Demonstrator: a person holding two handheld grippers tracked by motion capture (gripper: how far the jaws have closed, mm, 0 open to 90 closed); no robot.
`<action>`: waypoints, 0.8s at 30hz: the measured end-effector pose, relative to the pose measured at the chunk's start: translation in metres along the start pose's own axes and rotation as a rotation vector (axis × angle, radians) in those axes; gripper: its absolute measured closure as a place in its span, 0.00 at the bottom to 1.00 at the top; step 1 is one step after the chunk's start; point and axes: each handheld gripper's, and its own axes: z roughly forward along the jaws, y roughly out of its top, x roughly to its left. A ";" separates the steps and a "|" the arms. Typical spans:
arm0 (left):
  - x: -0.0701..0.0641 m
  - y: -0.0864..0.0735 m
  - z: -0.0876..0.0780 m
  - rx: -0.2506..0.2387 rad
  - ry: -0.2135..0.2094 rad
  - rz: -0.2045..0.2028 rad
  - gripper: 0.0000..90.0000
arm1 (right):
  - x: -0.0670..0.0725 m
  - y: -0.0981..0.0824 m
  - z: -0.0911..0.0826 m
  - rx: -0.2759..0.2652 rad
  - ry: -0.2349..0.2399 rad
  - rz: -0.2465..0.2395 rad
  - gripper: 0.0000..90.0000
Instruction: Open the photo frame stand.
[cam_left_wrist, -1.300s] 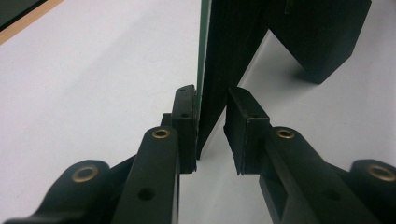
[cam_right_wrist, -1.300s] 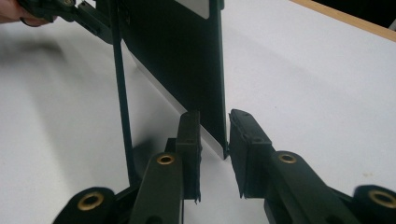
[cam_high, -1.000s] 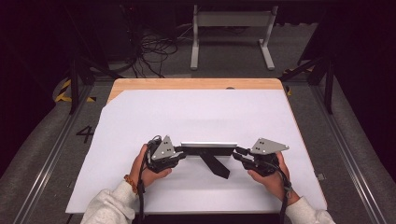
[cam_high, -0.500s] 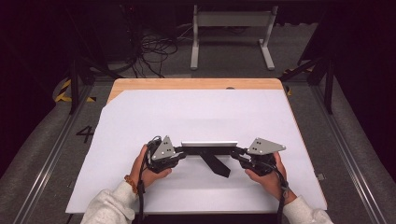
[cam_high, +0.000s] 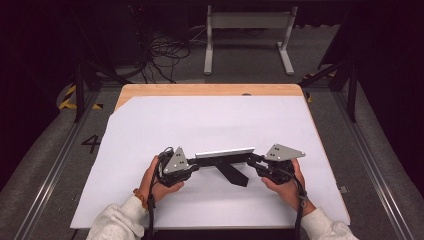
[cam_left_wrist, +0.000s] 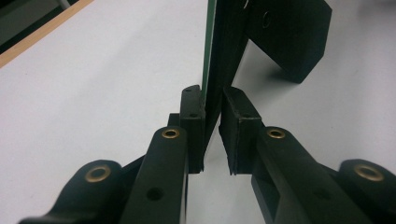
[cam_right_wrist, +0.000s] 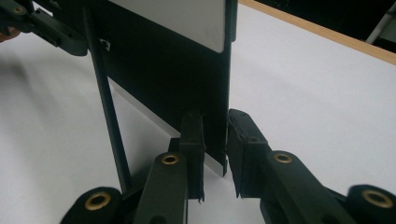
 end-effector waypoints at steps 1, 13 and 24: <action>0.000 0.000 0.000 -0.001 -0.001 0.000 0.89 | -0.001 0.000 0.001 -0.001 -0.001 0.002 0.86; -0.001 0.001 0.000 0.005 -0.008 0.004 0.90 | -0.006 0.001 0.006 -0.014 -0.007 0.027 0.85; -0.003 0.002 0.000 0.011 -0.015 0.012 0.91 | -0.009 0.003 0.012 -0.015 -0.024 0.025 0.85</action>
